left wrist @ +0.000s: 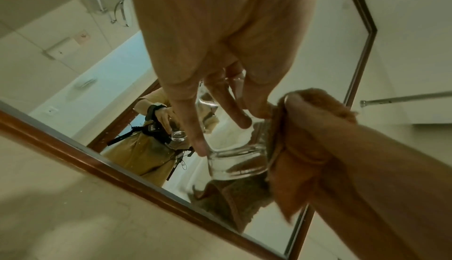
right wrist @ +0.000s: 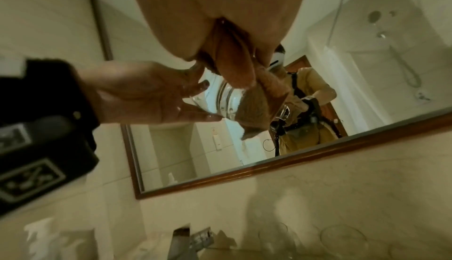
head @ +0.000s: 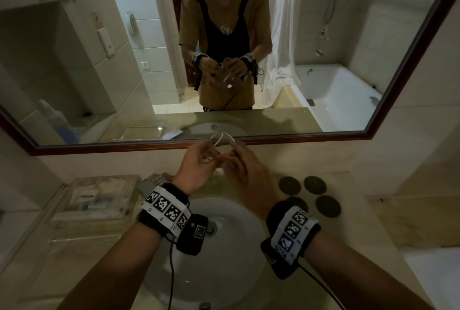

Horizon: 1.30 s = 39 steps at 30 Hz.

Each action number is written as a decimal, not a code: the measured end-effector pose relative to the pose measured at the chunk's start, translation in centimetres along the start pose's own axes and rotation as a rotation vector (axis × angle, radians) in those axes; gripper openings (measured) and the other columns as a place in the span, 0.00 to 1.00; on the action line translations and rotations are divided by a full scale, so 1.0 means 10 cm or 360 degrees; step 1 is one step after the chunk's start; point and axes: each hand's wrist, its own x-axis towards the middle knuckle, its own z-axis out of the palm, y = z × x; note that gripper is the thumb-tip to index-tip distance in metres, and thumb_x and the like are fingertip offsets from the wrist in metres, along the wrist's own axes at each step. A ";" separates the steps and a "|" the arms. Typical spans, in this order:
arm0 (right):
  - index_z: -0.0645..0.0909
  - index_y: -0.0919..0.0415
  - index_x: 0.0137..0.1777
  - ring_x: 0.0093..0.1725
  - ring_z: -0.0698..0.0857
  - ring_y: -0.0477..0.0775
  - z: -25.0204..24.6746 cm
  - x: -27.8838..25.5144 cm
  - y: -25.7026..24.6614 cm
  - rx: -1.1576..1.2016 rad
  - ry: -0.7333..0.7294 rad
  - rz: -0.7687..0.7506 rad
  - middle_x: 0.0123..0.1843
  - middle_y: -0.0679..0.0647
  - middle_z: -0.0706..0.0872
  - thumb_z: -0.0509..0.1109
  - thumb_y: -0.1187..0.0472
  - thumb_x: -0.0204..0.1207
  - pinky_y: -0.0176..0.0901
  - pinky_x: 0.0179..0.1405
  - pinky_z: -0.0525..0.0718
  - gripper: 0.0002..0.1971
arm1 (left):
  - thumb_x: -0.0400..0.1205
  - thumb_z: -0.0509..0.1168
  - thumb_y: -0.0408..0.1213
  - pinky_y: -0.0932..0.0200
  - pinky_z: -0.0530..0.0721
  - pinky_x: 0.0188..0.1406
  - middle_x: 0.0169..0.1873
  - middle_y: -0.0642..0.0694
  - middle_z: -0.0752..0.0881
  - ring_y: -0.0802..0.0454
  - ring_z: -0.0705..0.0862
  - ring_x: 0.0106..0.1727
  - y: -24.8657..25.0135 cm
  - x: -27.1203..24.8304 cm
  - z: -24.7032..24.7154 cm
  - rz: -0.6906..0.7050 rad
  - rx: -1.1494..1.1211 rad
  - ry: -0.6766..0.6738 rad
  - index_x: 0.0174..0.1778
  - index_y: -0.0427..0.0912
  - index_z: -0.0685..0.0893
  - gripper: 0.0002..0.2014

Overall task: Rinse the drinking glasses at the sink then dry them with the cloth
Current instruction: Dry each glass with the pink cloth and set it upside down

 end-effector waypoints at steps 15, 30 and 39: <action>0.51 0.45 0.84 0.57 0.83 0.52 0.05 0.02 0.21 0.0678 -0.0009 0.0445 0.62 0.54 0.84 0.59 0.57 0.87 0.52 0.63 0.81 0.29 | 0.72 0.70 0.34 0.50 0.88 0.50 0.49 0.36 0.89 0.45 0.88 0.48 0.04 -0.08 0.07 -0.0311 -0.0798 -0.0047 0.56 0.25 0.80 0.20; 0.81 0.61 0.62 0.57 0.87 0.63 -0.14 0.26 0.31 0.1388 0.0256 0.1140 0.61 0.64 0.86 0.61 0.53 0.86 0.58 0.60 0.86 0.14 | 0.75 0.73 0.34 0.58 0.84 0.44 0.41 0.41 0.88 0.48 0.87 0.45 -0.08 -0.05 0.23 0.0176 -0.0026 -0.0201 0.33 0.32 0.77 0.13; 0.78 0.68 0.70 0.59 0.86 0.65 -0.22 0.18 0.44 0.1683 -0.0079 0.1391 0.66 0.69 0.85 0.54 0.46 0.88 0.51 0.48 0.90 0.26 | 0.69 0.79 0.36 0.59 0.86 0.54 0.68 0.53 0.71 0.55 0.80 0.60 -0.13 -0.10 0.38 0.0383 -0.0010 -0.0157 0.63 0.47 0.76 0.28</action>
